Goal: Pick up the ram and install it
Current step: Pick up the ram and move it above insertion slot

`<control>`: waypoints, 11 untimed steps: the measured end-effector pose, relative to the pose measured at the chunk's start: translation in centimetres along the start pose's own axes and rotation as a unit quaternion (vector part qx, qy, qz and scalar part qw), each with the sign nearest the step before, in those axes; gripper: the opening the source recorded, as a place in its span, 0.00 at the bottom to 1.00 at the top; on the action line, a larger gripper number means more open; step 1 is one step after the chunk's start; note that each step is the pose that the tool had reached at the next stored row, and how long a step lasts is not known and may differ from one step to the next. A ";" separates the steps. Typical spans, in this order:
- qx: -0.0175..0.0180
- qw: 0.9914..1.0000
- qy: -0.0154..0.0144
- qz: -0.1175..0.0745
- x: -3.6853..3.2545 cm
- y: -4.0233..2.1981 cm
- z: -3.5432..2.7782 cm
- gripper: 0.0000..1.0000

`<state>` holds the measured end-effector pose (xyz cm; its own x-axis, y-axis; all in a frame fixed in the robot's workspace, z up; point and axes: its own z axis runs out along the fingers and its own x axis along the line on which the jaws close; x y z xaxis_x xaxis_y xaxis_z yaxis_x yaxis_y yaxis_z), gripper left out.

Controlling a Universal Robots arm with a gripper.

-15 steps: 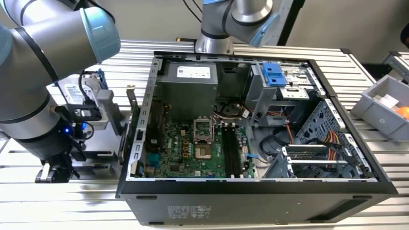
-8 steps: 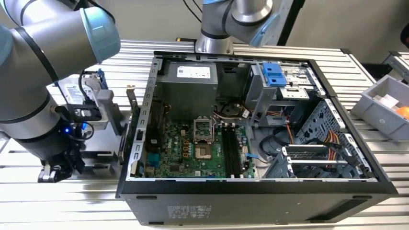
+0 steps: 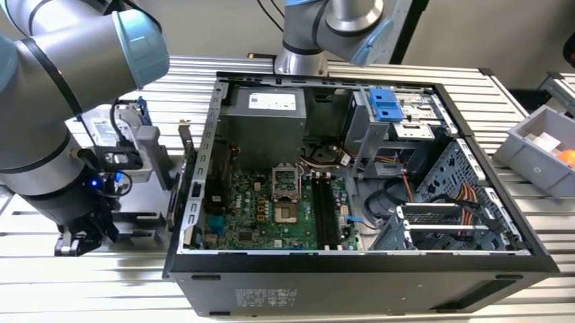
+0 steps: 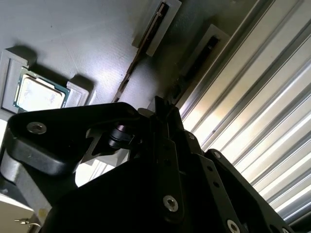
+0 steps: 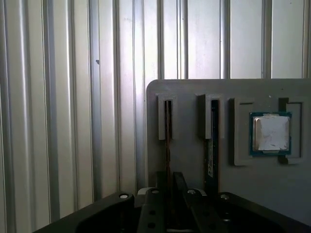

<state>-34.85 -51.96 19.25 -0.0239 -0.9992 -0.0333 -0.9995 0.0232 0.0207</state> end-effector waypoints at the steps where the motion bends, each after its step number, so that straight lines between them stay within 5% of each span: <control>1: 0.000 1.000 0.000 -0.001 0.00 0.00 0.00 1.00; 11: 0.000 1.000 0.000 -0.006 0.00 0.00 0.00 1.00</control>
<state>-34.85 -51.96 19.25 -0.0123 -0.9994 -0.0333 -0.9997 0.0116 0.0208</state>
